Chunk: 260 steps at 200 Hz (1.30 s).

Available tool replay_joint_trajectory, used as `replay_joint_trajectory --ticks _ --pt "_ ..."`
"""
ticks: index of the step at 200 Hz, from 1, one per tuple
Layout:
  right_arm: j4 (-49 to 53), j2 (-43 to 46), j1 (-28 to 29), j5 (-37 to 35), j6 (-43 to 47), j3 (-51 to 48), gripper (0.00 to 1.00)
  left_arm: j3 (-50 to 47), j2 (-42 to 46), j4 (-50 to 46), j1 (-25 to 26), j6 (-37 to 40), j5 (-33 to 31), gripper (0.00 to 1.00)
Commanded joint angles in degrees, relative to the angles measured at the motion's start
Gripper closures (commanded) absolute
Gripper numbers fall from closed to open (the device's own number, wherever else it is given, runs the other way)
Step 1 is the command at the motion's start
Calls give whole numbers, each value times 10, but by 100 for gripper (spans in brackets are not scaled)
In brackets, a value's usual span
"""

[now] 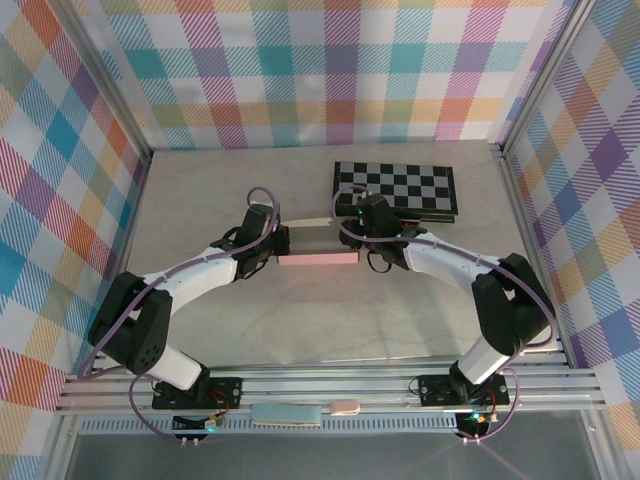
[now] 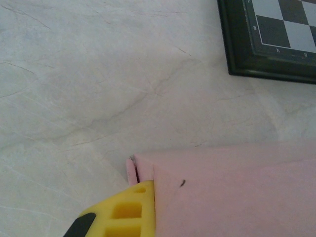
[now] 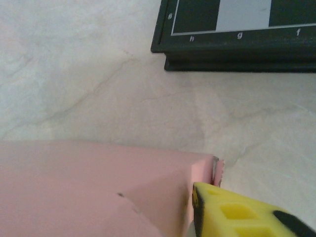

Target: Fold the paper box

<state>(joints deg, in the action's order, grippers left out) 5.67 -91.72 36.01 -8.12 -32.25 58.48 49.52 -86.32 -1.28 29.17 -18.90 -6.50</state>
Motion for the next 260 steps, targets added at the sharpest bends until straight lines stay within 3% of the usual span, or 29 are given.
replay_joint_trajectory --ticks 1,47,89,129,167,199,260 --pt "63 53 5 26 -69 15 50 -18 2 -22 12 3 2 100" --pt "124 136 5 57 -179 4 34 -15 -1 -22 17 3 -3 100" --pt "208 158 -9 20 -233 61 23 -19 4 -23 23 4 -4 100" --pt "291 76 -64 87 -282 161 26 -37 27 -23 29 6 -5 100" --pt "322 23 -90 119 -311 192 30 -56 52 -28 40 5 -13 100" --pt "323 -12 -107 175 -306 184 33 -74 67 -28 60 -3 -21 100" --pt "305 -7 -107 209 -308 125 37 -97 86 -29 83 -26 -34 97"
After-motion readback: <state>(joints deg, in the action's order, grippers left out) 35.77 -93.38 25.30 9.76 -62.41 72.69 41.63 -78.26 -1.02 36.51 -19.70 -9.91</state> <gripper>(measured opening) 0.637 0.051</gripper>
